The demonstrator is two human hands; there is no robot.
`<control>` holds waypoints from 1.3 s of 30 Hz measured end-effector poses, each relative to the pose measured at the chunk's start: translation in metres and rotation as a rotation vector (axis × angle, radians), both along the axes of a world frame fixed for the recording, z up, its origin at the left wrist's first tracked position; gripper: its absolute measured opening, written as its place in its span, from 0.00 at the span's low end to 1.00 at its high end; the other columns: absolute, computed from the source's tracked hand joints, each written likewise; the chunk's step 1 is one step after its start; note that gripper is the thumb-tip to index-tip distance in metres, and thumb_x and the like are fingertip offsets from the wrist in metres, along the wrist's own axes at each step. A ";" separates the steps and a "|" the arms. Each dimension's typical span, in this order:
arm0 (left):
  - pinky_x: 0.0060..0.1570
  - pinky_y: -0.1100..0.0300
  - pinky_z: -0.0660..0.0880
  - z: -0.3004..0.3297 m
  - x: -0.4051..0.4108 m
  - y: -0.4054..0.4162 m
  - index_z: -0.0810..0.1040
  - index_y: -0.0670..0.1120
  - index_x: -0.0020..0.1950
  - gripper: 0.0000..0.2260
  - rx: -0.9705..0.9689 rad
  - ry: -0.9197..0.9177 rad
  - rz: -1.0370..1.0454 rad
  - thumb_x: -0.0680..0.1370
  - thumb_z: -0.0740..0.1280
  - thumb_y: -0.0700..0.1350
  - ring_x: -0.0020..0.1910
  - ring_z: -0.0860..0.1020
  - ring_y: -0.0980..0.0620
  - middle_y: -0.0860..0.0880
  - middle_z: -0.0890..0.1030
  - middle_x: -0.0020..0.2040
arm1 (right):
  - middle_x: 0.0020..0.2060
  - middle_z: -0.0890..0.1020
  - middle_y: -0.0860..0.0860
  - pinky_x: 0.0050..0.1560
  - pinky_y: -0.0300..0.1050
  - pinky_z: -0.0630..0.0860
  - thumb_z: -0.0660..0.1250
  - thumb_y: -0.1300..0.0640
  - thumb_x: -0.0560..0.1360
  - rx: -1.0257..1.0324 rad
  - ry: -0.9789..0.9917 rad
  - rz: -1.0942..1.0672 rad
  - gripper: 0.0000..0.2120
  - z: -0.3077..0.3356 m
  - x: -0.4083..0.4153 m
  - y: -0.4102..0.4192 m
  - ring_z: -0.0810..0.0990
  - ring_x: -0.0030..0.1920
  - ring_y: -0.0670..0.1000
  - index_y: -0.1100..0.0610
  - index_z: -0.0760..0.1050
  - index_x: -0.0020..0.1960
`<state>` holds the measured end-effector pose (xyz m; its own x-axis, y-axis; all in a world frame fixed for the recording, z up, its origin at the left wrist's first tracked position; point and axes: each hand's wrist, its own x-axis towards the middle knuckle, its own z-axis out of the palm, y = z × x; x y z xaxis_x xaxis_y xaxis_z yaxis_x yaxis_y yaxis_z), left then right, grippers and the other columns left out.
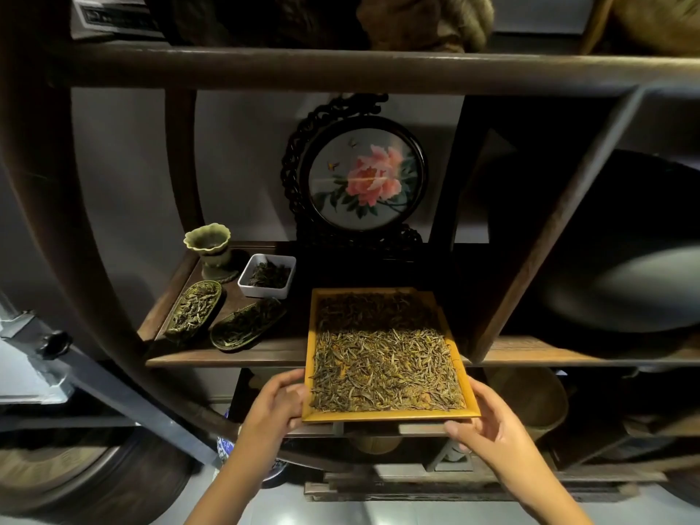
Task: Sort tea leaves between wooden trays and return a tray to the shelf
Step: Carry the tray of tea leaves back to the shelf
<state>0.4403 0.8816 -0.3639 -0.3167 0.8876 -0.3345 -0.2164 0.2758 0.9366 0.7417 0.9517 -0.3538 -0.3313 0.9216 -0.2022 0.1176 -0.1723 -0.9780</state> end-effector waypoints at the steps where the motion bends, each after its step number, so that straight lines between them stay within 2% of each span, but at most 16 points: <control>1: 0.46 0.57 0.79 0.000 -0.003 -0.008 0.75 0.47 0.62 0.22 0.016 0.053 -0.051 0.69 0.73 0.48 0.48 0.84 0.47 0.44 0.84 0.54 | 0.51 0.84 0.49 0.42 0.36 0.78 0.76 0.64 0.65 0.035 -0.026 -0.003 0.32 -0.001 0.000 -0.002 0.83 0.43 0.48 0.50 0.70 0.64; 3: 0.45 0.58 0.80 -0.002 -0.005 -0.019 0.75 0.48 0.62 0.27 0.032 0.159 -0.110 0.65 0.78 0.43 0.44 0.84 0.50 0.46 0.83 0.55 | 0.49 0.84 0.50 0.44 0.35 0.78 0.76 0.69 0.65 0.070 -0.055 -0.038 0.33 -0.002 -0.002 -0.003 0.83 0.45 0.48 0.51 0.70 0.64; 5: 0.46 0.58 0.80 -0.004 -0.002 -0.024 0.74 0.50 0.62 0.28 0.037 0.249 -0.127 0.65 0.80 0.39 0.41 0.82 0.51 0.48 0.82 0.55 | 0.50 0.84 0.51 0.45 0.33 0.78 0.75 0.71 0.65 0.098 -0.081 -0.070 0.32 -0.003 -0.005 -0.003 0.83 0.48 0.46 0.54 0.70 0.65; 8: 0.47 0.59 0.80 -0.004 0.005 -0.024 0.74 0.53 0.59 0.26 0.056 0.395 -0.096 0.66 0.80 0.40 0.43 0.83 0.51 0.53 0.81 0.54 | 0.51 0.83 0.50 0.46 0.30 0.77 0.75 0.72 0.65 0.152 -0.105 -0.098 0.31 -0.003 -0.007 -0.003 0.82 0.50 0.43 0.57 0.70 0.64; 10: 0.46 0.56 0.81 -0.004 0.009 -0.021 0.75 0.53 0.56 0.23 0.064 0.455 -0.044 0.66 0.79 0.40 0.42 0.82 0.51 0.53 0.82 0.50 | 0.51 0.82 0.48 0.45 0.30 0.77 0.75 0.69 0.66 0.175 -0.126 -0.100 0.31 -0.004 -0.008 -0.003 0.82 0.49 0.42 0.54 0.70 0.64; 13: 0.44 0.54 0.81 -0.007 0.014 -0.016 0.75 0.52 0.54 0.20 0.050 0.472 0.006 0.67 0.78 0.40 0.39 0.81 0.52 0.50 0.84 0.44 | 0.51 0.82 0.47 0.44 0.31 0.77 0.76 0.65 0.67 0.211 -0.162 -0.099 0.30 -0.006 -0.008 -0.001 0.81 0.49 0.42 0.51 0.69 0.64; 17: 0.38 0.59 0.78 -0.008 0.014 -0.011 0.75 0.52 0.55 0.19 0.039 0.465 0.044 0.69 0.77 0.41 0.35 0.80 0.53 0.47 0.83 0.39 | 0.48 0.84 0.44 0.43 0.32 0.78 0.76 0.64 0.67 0.244 -0.158 -0.118 0.28 -0.011 -0.013 0.004 0.82 0.47 0.43 0.49 0.70 0.62; 21: 0.35 0.62 0.77 -0.004 0.012 -0.003 0.76 0.53 0.52 0.14 0.059 0.538 0.073 0.71 0.76 0.43 0.33 0.79 0.55 0.52 0.83 0.43 | 0.48 0.83 0.39 0.44 0.36 0.80 0.76 0.60 0.67 0.254 -0.147 -0.167 0.26 -0.017 -0.020 0.012 0.82 0.46 0.49 0.48 0.70 0.60; 24: 0.34 0.64 0.76 -0.004 0.013 0.003 0.76 0.53 0.52 0.12 0.064 0.559 0.101 0.72 0.75 0.45 0.32 0.78 0.56 0.53 0.82 0.43 | 0.48 0.83 0.41 0.43 0.35 0.78 0.76 0.57 0.68 0.290 -0.171 -0.213 0.26 -0.020 -0.027 0.016 0.81 0.47 0.44 0.48 0.70 0.62; 28: 0.28 0.69 0.72 -0.004 0.012 0.012 0.76 0.53 0.52 0.11 0.076 0.612 0.122 0.73 0.74 0.47 0.29 0.76 0.62 0.51 0.82 0.39 | 0.47 0.82 0.43 0.45 0.37 0.78 0.75 0.57 0.69 0.327 -0.174 -0.274 0.24 -0.022 -0.035 0.021 0.81 0.47 0.43 0.45 0.69 0.60; 30: 0.29 0.71 0.72 -0.004 0.013 0.017 0.75 0.52 0.52 0.11 0.076 0.643 0.134 0.73 0.74 0.47 0.30 0.76 0.62 0.51 0.82 0.39 | 0.44 0.83 0.40 0.42 0.34 0.77 0.75 0.57 0.69 0.342 -0.182 -0.301 0.22 -0.020 -0.039 0.024 0.81 0.45 0.40 0.41 0.69 0.56; 32: 0.29 0.71 0.72 -0.004 0.014 0.023 0.75 0.52 0.51 0.11 0.071 0.650 0.157 0.73 0.74 0.48 0.31 0.76 0.62 0.51 0.81 0.40 | 0.42 0.82 0.37 0.40 0.31 0.77 0.75 0.57 0.70 0.356 -0.187 -0.315 0.21 -0.019 -0.043 0.028 0.81 0.41 0.39 0.41 0.69 0.54; 35: 0.29 0.70 0.70 -0.004 0.016 0.031 0.76 0.52 0.50 0.10 0.053 0.650 0.200 0.73 0.73 0.50 0.34 0.78 0.60 0.53 0.81 0.39 | 0.38 0.82 0.43 0.36 0.32 0.77 0.74 0.57 0.70 0.366 -0.192 -0.321 0.20 -0.019 -0.048 0.035 0.81 0.35 0.41 0.43 0.68 0.55; 39: 0.31 0.67 0.69 -0.006 0.016 0.032 0.75 0.52 0.46 0.09 0.049 0.665 0.251 0.73 0.73 0.51 0.33 0.78 0.59 0.52 0.79 0.35 | 0.32 0.81 0.49 0.34 0.32 0.77 0.74 0.57 0.70 0.409 -0.226 -0.331 0.21 -0.022 -0.053 0.037 0.81 0.33 0.43 0.41 0.66 0.52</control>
